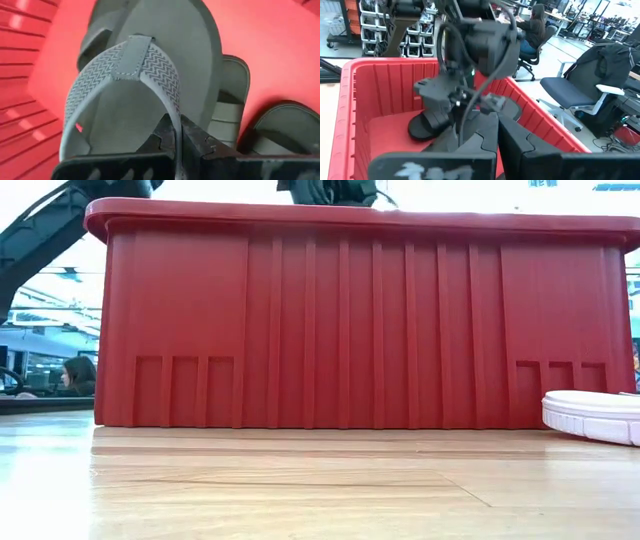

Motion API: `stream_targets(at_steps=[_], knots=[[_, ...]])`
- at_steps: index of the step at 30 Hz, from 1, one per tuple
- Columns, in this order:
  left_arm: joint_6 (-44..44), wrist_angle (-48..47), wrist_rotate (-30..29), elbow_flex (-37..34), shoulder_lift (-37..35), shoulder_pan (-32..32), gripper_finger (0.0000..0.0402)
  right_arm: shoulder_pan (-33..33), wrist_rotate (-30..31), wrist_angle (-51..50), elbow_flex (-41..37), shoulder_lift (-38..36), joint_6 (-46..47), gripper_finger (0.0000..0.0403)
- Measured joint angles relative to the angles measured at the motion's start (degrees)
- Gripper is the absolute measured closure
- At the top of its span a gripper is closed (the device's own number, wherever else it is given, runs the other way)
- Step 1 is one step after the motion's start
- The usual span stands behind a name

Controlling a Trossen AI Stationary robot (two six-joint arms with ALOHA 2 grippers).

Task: Pick and place slides into bin
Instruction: Put the black slipper into the red red container

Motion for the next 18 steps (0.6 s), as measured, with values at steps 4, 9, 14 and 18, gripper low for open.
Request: stream_targets(at_steps=[4, 9, 14, 18], knots=[[0.1, 0.2, -0.2, -0.1, 1.9, 0.0, 0.0401, 0.0, 0.0, 0.0, 0.0, 0.0, 0.0, 0.0403], [0.2, 1.1, 1.8, 0.0, 2.0, 0.0, 0.0401, 0.0, 0.0, 0.0, 0.0, 0.0, -0.1, 0.0403], [0.1, 2.5, 6.2, 0.0, 2.0, 0.1, 0.0401, 0.0, 0.0, 0.0, 0.0, 0.0, -0.2, 0.0403], [-0.4, 2.4, 7.6, 0.0, 2.7, 0.1, 0.0401, 0.0, 0.0, 0.0, 0.0, 0.0, -0.2, 0.0403]])
